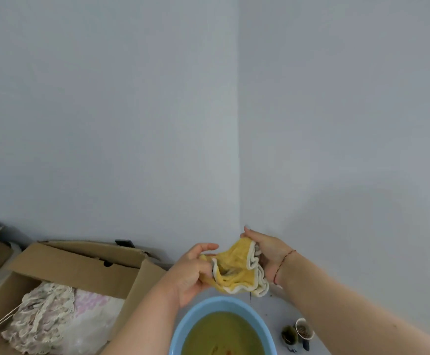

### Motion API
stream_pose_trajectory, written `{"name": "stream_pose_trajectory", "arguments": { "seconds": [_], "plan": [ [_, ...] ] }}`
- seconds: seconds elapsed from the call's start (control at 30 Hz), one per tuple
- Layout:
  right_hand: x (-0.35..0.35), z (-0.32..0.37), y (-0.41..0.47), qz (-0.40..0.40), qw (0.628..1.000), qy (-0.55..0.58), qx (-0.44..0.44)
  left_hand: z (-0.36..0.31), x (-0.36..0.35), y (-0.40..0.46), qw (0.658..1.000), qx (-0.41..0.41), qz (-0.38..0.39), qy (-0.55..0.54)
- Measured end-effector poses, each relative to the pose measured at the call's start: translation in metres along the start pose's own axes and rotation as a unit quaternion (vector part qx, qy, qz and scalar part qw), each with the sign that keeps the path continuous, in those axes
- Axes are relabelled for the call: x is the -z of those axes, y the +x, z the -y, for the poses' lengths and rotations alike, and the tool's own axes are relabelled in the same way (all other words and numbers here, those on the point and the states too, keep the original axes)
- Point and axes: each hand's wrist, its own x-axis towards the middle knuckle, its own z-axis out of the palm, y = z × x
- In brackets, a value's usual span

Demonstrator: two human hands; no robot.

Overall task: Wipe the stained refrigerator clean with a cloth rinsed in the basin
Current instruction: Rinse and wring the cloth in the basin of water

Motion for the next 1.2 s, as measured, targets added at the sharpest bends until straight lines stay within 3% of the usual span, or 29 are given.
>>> {"name": "stream_pose_trajectory", "arguments": {
  "seconds": [0.13,0.3,0.4,0.5,0.63,0.7,0.8,1.0,1.2],
  "plan": [
    [-0.012,-0.009,-0.022,-0.007,0.967,0.253,0.025,-0.007,0.008,-0.027,0.977,-0.057,0.059,0.197],
    [-0.038,-0.033,-0.07,0.035,0.924,0.371,0.088,-0.013,0.006,-0.062,0.921,-0.179,0.134,0.318],
    [-0.046,-0.04,-0.104,0.045,0.92,0.362,0.143,-0.015,-0.003,-0.075,0.924,-0.233,0.13,0.275],
    [-0.039,-0.054,-0.142,0.031,0.921,0.325,0.215,-0.017,-0.019,-0.095,0.929,-0.228,0.17,0.235],
    [-0.016,-0.082,-0.181,-0.091,0.936,0.17,0.293,-0.012,-0.048,-0.122,0.93,-0.202,0.249,0.179],
    [-0.003,-0.102,-0.201,-0.159,0.925,0.091,0.332,-0.008,-0.068,-0.141,0.924,-0.195,0.282,0.169],
    [0.006,-0.122,-0.225,-0.183,0.911,0.005,0.37,-0.001,-0.096,-0.161,0.909,-0.197,0.319,0.183],
    [0.03,-0.139,-0.271,-0.26,0.867,0.052,0.422,0.014,-0.132,-0.188,0.89,-0.173,0.371,0.2],
    [0.047,-0.162,-0.303,-0.338,0.841,0.058,0.418,0.027,-0.167,-0.225,0.884,-0.172,0.383,0.206]
  ]
}}
